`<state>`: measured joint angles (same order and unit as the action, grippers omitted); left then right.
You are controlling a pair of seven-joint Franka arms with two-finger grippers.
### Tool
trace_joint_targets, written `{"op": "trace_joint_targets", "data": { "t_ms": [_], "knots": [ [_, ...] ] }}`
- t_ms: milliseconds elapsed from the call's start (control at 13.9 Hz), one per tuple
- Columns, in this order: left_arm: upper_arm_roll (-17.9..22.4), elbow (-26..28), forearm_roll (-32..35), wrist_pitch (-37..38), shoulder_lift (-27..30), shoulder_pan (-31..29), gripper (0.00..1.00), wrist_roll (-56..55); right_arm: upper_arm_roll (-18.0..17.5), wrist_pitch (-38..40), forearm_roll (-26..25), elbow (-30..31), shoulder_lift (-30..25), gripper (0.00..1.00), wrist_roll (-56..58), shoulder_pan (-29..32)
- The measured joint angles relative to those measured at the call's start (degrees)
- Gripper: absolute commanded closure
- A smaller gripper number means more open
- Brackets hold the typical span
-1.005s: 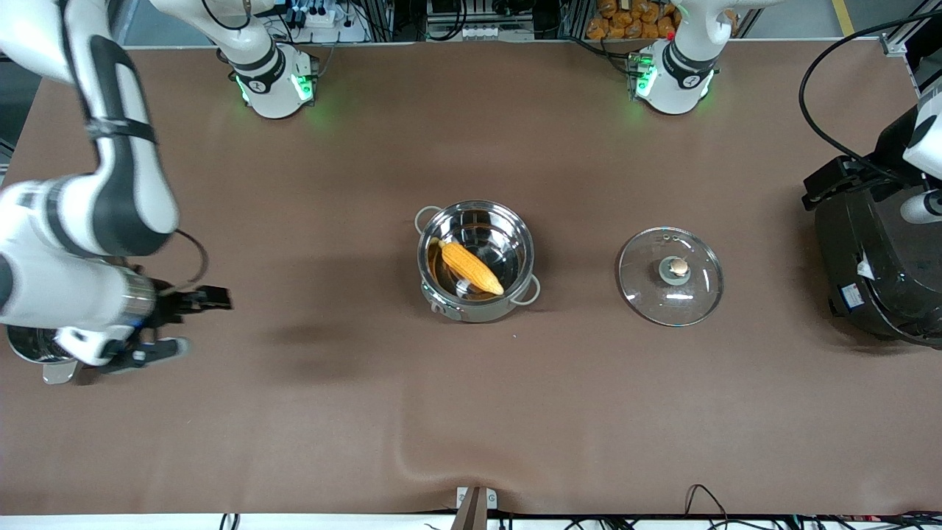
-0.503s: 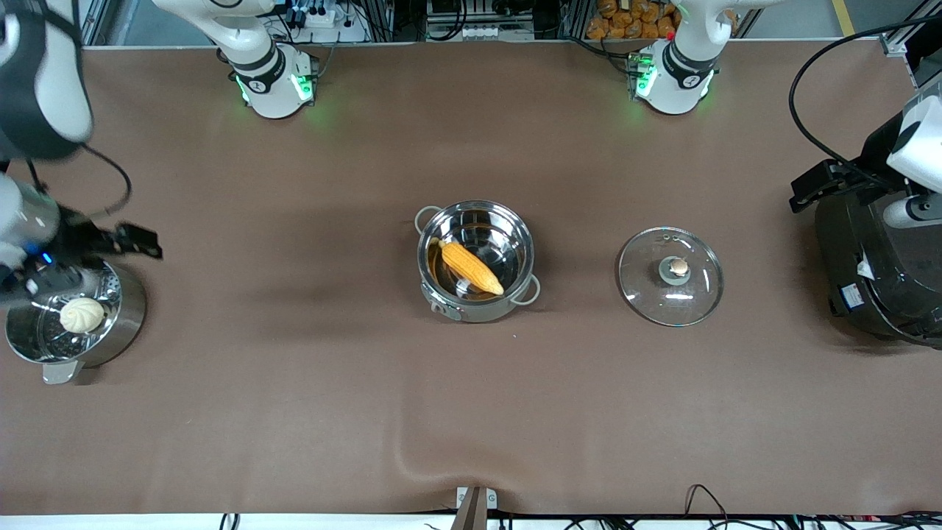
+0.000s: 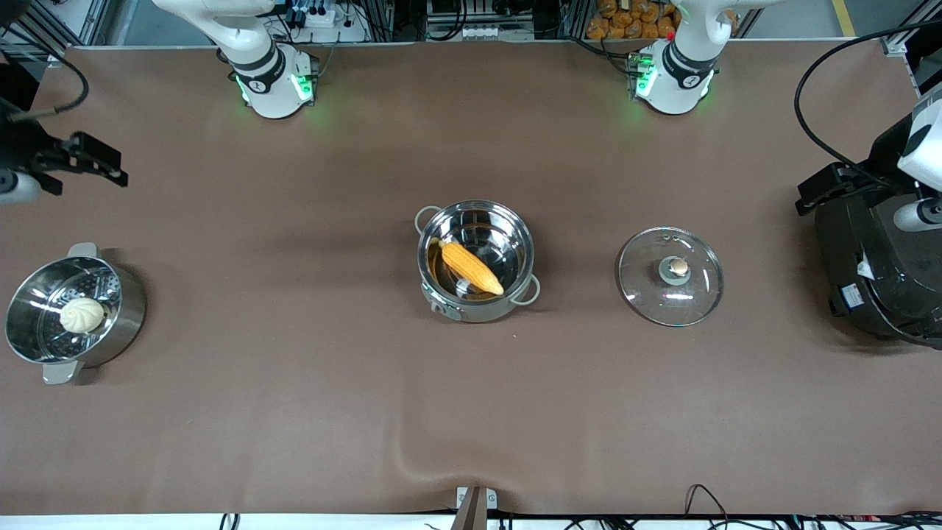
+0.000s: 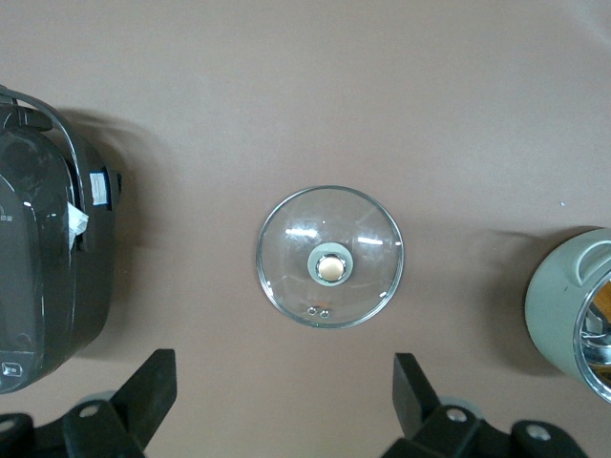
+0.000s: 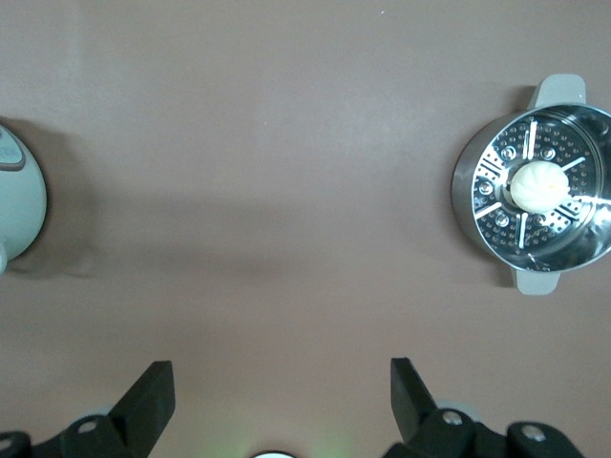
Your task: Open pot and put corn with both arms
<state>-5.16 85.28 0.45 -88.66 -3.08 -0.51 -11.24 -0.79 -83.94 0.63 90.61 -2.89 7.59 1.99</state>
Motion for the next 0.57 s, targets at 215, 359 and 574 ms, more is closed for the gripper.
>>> {"op": "trace_joint_targets", "data": {
  "t_ms": [215,359,574],
  "knots": [
    [0.0,-0.1,0.0,0.0,0.0,0.0,0.0,0.0,0.6,2.2,0.1,0.0,-2.2,0.0,-1.2,1.3],
    [0.0,-0.2,0.0,0.0,0.1,0.0,0.0,0.0,0.6,4.5,0.1,0.0,-3.3,0.0,-4.5,1.5],
    [0.0,-0.2,0.0,0.0,0.1,0.0,0.0,0.0,0.5,5.4,0.2,0.1,-3.4,0.0,-7.0,1.5]
  ]
}}
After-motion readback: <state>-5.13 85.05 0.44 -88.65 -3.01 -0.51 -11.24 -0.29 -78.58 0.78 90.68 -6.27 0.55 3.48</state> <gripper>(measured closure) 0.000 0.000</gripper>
